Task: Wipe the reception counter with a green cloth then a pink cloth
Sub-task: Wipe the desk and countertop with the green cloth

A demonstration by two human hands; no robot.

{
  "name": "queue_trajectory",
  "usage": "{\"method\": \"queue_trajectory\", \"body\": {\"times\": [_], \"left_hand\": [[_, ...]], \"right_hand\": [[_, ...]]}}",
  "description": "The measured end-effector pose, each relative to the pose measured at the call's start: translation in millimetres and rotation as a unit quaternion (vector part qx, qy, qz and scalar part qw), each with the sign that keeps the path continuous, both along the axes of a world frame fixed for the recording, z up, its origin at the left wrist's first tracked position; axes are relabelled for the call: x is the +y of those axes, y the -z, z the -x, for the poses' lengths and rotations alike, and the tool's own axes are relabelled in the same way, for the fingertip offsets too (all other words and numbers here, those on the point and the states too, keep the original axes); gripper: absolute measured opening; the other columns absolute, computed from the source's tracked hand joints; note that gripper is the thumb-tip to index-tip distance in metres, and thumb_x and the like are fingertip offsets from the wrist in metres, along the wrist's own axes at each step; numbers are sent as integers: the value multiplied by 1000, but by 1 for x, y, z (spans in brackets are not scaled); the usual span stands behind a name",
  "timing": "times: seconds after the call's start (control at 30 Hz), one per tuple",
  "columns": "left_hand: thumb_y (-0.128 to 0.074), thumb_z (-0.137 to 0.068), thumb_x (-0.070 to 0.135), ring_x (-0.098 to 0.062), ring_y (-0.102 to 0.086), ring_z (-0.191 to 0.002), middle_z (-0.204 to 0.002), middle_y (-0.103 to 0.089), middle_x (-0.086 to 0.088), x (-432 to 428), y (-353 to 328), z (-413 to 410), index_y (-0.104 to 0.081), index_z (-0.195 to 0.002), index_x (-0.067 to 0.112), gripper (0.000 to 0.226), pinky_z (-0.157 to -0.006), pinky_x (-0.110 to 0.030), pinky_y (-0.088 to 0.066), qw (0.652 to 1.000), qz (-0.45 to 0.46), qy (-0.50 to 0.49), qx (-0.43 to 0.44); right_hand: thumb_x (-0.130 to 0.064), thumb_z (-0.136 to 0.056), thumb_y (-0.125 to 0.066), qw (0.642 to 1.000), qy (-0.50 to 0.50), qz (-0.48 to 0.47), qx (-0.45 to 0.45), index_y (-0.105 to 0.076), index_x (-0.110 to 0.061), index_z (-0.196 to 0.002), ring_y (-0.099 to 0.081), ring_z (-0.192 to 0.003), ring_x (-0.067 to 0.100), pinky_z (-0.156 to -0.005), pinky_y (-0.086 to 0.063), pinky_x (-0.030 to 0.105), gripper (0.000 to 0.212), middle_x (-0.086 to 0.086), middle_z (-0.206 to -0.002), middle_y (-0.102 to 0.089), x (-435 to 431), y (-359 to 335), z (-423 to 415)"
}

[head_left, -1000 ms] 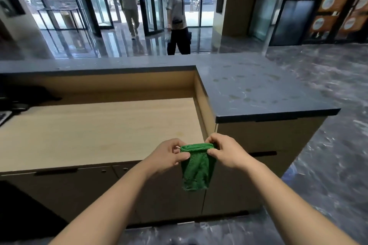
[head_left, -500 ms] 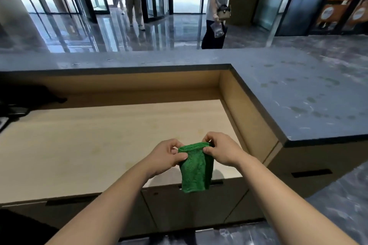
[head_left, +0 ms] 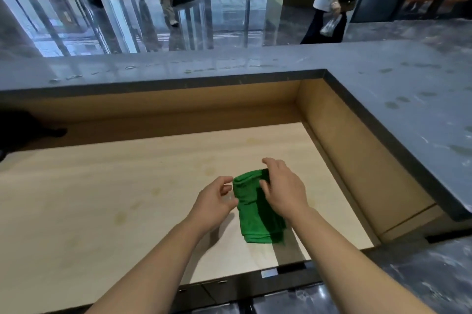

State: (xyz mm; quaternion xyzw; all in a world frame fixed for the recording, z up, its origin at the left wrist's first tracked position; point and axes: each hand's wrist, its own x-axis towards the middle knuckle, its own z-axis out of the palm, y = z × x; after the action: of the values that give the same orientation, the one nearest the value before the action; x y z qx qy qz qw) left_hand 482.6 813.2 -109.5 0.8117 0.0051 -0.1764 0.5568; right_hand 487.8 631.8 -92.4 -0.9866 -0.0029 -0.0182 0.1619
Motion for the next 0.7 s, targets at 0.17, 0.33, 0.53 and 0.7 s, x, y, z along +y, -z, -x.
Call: {"method": "queue_trajectory", "body": {"times": [0.17, 0.33, 0.53, 0.7], "left_hand": [[-70, -83, 33, -13, -31, -142, -155, -33, 0, 26, 16, 2, -23, -152, 21, 84, -115, -30, -26, 955, -266, 118, -51], [-65, -80, 53, -14, -6, -149, -162, -6, 0, 25, 22, -6, -4, -155, 17, 102, -119, -33, -12, 893, -402, 180, -90], [-64, -82, 51, -11, -1, -149, -163, 2, 1, 8, 28, -16, -3, -155, 18, 100, -117, -33, -7, 853, -466, 222, -81], [-65, -81, 52, -9, -20, -143, -155, -22, 5, 6, 22, -18, -27, -146, 19, 82, -115, -33, -12, 842, -484, 225, -79]], "right_hand": [[-45, -93, -41, 987, -117, 109, 13, -54, -15, -136, -51, -130, 31, -103, -45, 40, 53, 13, -142, -50, 18, 49, 18], [-56, -83, 23, 992, -70, 69, 83, -4, -15, -155, 12, -149, 24, -115, 14, 37, 87, 13, -161, 10, 46, 68, 10], [-52, -80, 18, 978, -166, 108, 67, 3, -23, -155, 16, -149, 19, -118, 12, 37, 82, 5, -161, 16, 36, 79, -24], [-56, -76, 19, 976, -142, 151, 63, 1, -25, -155, 11, -149, 18, -120, 5, 37, 86, 2, -162, 11, -42, 74, -59]]}}
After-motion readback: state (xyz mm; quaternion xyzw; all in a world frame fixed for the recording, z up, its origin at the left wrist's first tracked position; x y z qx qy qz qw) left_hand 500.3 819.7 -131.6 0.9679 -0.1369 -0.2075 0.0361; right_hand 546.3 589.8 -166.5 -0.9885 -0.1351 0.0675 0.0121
